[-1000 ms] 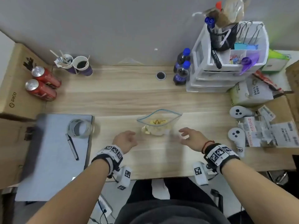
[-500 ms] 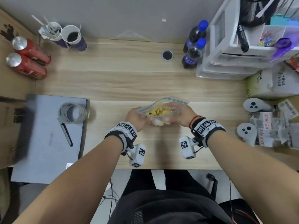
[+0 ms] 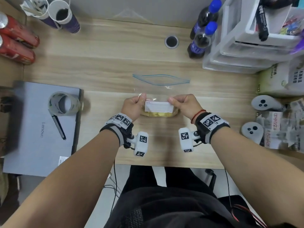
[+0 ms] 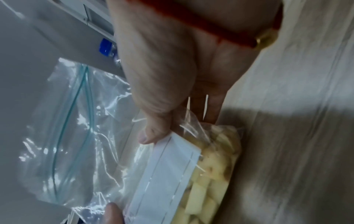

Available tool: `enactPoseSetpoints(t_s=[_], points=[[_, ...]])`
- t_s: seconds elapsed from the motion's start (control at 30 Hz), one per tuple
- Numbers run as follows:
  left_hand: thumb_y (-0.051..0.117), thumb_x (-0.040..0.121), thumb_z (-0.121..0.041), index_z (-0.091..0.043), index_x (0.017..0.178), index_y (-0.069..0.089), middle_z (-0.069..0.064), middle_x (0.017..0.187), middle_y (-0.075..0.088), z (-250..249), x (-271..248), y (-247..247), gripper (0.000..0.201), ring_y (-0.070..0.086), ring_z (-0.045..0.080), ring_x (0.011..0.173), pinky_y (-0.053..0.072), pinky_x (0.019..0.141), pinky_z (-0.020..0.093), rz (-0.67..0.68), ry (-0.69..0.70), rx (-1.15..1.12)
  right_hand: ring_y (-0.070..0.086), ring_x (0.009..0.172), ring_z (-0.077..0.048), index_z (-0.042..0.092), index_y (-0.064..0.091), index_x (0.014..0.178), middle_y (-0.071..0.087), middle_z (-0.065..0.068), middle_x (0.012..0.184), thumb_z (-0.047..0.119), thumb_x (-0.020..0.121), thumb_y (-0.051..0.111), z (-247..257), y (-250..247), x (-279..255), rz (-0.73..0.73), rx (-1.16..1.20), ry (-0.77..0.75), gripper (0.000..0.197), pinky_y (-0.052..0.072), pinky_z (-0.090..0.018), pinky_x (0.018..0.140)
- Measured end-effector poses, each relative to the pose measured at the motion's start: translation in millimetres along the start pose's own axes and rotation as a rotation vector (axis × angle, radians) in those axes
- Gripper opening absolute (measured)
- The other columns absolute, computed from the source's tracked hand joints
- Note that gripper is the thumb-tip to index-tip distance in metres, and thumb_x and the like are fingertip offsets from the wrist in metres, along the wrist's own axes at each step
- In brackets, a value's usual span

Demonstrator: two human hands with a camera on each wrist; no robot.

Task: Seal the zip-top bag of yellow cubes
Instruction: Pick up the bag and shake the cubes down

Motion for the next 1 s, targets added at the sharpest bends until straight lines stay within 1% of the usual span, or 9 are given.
enactPoseSetpoints(t_s=[0.2, 0.27, 0.33, 0.4, 0.47, 0.63, 0.7, 0.83, 1.0], points=[[0.053, 0.096, -0.036, -0.010, 0.084, 0.074, 0.015, 0.079, 0.070, -6, -1, 1, 0.036, 0.060, 0.017, 0.058, 0.050, 0.058, 0.025, -0.002, -0.002, -0.126, 0.063, 0.062, -0.006, 0.015, 0.072, 0.074, 0.070, 0.010, 0.063, 0.022, 0.088, 0.067, 6, -2, -1, -0.036, 0.102, -0.034, 0.017, 0.051, -0.020, 0.067], [0.052, 0.097, -0.033, -0.008, 0.083, 0.072, 0.017, 0.075, 0.068, -8, -3, 3, 0.035, 0.057, 0.020, 0.050, 0.048, 0.049, 0.025, 0.002, -0.011, -0.180, 0.061, 0.052, -0.008, 0.015, 0.069, 0.070, 0.067, 0.008, 0.056, 0.023, 0.089, 0.067, 7, -1, -2, -0.049, 0.134, -0.031, 0.020, 0.051, -0.021, 0.058], [0.052, 0.097, -0.032, -0.011, 0.079, 0.072, 0.007, 0.061, 0.066, -10, -4, 4, 0.035, 0.054, 0.017, 0.044, 0.047, 0.044, 0.025, -0.004, -0.005, -0.178, 0.050, 0.037, -0.012, 0.016, 0.064, 0.064, 0.058, 0.006, 0.045, 0.027, 0.089, 0.066, 7, 0, -5, -0.050, 0.141, -0.015, 0.028, 0.044, -0.022, 0.043], [0.053, 0.097, -0.033, -0.015, 0.074, 0.073, -0.003, 0.050, 0.062, -7, -4, 3, 0.035, 0.053, 0.013, 0.041, 0.046, 0.046, 0.025, -0.011, -0.008, -0.148, 0.045, 0.033, -0.013, 0.017, 0.060, 0.060, 0.052, 0.005, 0.041, 0.030, 0.090, 0.066, 3, 2, -6, -0.067, 0.134, 0.001, 0.033, 0.039, -0.021, 0.039], [0.054, 0.096, -0.036, -0.021, 0.066, 0.073, 0.000, 0.052, 0.062, 0, -3, 3, 0.039, 0.054, 0.017, 0.042, 0.047, 0.050, 0.028, -0.015, -0.027, -0.144, 0.047, 0.034, -0.012, 0.017, 0.063, 0.062, 0.055, 0.008, 0.043, 0.029, 0.090, 0.065, -4, 3, -5, -0.082, 0.140, 0.018, 0.031, 0.040, -0.021, 0.039], [0.056, 0.094, -0.040, -0.023, 0.059, 0.070, 0.010, 0.069, 0.057, 7, 0, 0, 0.041, 0.051, 0.025, 0.072, 0.049, 0.076, 0.039, -0.052, -0.049, -0.189, 0.059, 0.062, -0.012, 0.020, 0.072, 0.069, 0.069, 0.005, 0.065, 0.023, 0.090, 0.064, -4, 3, 2, -0.105, 0.149, -0.024, 0.023, 0.048, -0.025, 0.064], [0.055, 0.094, -0.039, -0.023, 0.060, 0.070, 0.012, 0.073, 0.063, 3, 2, -2, 0.041, 0.056, 0.027, 0.074, 0.052, 0.080, 0.042, -0.045, -0.023, -0.182, 0.061, 0.062, -0.006, 0.017, 0.071, 0.071, 0.070, 0.009, 0.064, 0.020, 0.091, 0.063, 4, 0, 3, -0.107, 0.149, -0.050, 0.022, 0.048, -0.020, 0.065], [0.052, 0.097, -0.034, -0.019, 0.062, 0.066, 0.009, 0.065, 0.059, 2, 1, -3, 0.041, 0.053, 0.018, 0.056, 0.048, 0.058, 0.027, -0.061, -0.013, -0.137, 0.060, 0.061, -0.011, 0.012, 0.070, 0.071, 0.068, -0.002, 0.067, 0.021, 0.092, 0.062, 7, -2, 2, -0.125, 0.093, -0.042, 0.024, 0.050, -0.024, 0.066], [0.050, 0.097, -0.036, -0.022, 0.060, 0.066, 0.010, 0.066, 0.056, 8, 2, 0, 0.043, 0.051, 0.021, 0.060, 0.046, 0.065, 0.034, -0.077, -0.034, -0.182, 0.056, 0.045, -0.009, 0.007, 0.067, 0.070, 0.063, 0.000, 0.055, 0.018, 0.093, 0.060, 8, -1, -5, -0.155, 0.179, -0.014, 0.027, 0.047, -0.021, 0.048]])
Point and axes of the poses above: each hand's wrist, its own x-axis towards the middle knuckle, its own y-axis out of the palm, z = x × y, the point moved 8 cm from there along x, towards the middle knuckle
